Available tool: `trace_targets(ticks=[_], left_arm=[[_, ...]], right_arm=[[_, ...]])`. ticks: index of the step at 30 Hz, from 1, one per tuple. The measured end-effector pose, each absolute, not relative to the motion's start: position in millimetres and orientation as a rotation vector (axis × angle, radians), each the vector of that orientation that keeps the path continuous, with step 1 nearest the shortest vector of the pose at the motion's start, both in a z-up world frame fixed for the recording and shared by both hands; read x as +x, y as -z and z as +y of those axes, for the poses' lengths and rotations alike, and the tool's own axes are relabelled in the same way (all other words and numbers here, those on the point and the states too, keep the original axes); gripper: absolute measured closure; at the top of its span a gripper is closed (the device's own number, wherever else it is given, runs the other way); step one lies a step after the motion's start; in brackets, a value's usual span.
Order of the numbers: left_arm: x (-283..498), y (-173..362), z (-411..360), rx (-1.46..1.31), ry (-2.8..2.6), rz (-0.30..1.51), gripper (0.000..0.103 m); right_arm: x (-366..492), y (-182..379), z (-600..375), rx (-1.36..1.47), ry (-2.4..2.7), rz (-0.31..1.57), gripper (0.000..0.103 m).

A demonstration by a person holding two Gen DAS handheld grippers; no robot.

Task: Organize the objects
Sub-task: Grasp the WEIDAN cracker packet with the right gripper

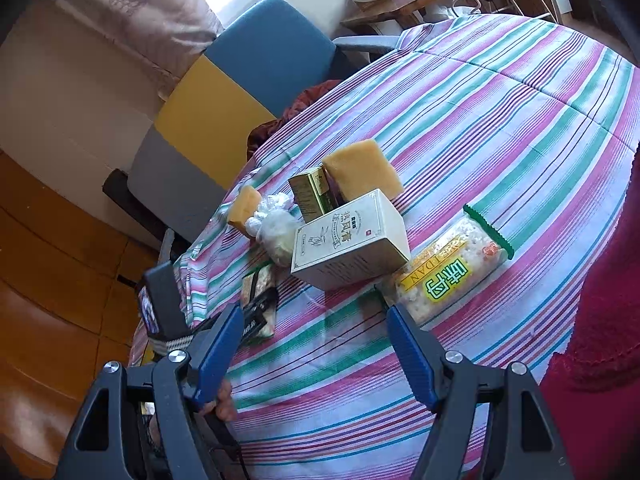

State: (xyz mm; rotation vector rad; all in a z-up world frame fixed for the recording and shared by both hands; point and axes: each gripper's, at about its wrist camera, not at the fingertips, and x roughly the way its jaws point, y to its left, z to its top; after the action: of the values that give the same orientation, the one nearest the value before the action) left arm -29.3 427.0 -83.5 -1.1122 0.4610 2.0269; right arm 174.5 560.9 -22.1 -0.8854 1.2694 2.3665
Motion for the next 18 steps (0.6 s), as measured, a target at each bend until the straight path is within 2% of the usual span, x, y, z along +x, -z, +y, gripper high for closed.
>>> trace_targets(ticks=[10, 18], left_arm=[[24, 87, 344, -0.975, -2.012, 0.515, 0.062], [25, 89, 338, -0.923, -2.014, 0.500, 0.062]], right_arm=[[174, 36, 570, -0.958, -2.182, 1.305, 0.028], [164, 43, 592, -1.019, -1.921, 1.143, 0.028]])
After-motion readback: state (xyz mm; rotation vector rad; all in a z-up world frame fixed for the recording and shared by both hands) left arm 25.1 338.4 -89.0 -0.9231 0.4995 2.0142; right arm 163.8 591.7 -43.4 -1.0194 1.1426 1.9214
